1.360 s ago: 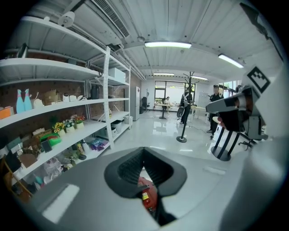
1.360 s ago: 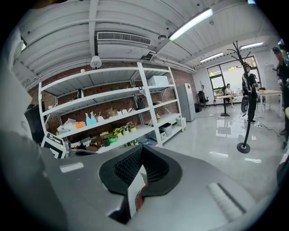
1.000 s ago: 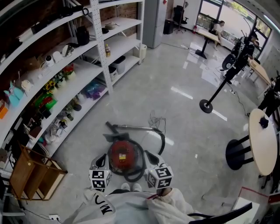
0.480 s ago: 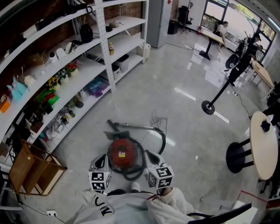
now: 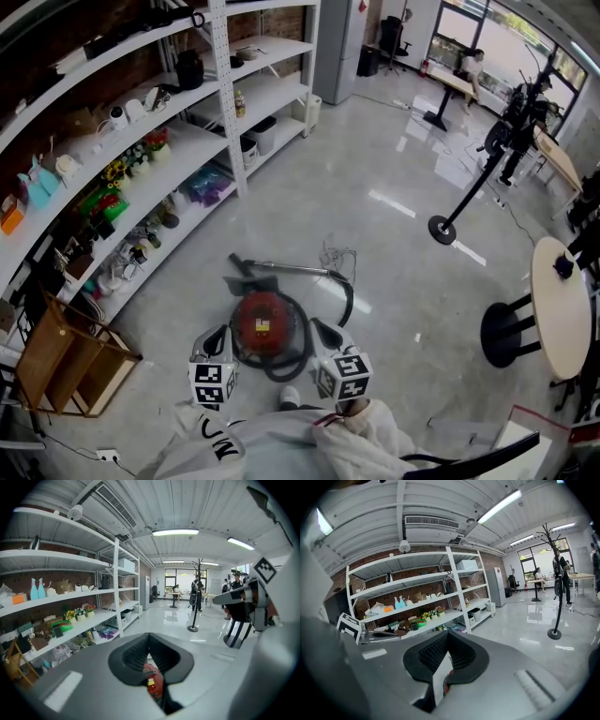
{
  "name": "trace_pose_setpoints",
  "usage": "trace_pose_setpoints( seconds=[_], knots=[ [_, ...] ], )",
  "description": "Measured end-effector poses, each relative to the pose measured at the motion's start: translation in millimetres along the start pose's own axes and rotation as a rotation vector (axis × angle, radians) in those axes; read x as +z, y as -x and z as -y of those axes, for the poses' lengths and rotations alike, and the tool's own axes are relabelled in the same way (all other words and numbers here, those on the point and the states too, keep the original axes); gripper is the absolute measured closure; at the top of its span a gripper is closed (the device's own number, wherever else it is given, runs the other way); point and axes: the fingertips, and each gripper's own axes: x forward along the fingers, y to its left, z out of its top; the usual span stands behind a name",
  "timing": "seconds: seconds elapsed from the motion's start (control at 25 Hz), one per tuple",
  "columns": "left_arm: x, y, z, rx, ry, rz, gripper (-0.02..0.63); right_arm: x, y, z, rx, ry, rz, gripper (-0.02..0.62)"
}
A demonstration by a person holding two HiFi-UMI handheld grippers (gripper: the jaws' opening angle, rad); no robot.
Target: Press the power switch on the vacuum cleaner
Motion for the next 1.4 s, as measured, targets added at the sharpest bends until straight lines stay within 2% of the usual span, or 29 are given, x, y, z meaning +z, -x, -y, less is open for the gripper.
trace_pose_setpoints(
  seconds=[0.72, 1.4],
  knots=[
    [-43, 85, -15, -0.054, 0.033, 0.02, 0.606, -42, 48, -88, -0.035, 0.037, -0.003, 0.595],
    [-69, 160, 5, -0.136, 0.028, 0.051, 0.606, -88, 111, -147, -0.093, 0.036, -0.017, 0.594]
  ],
)
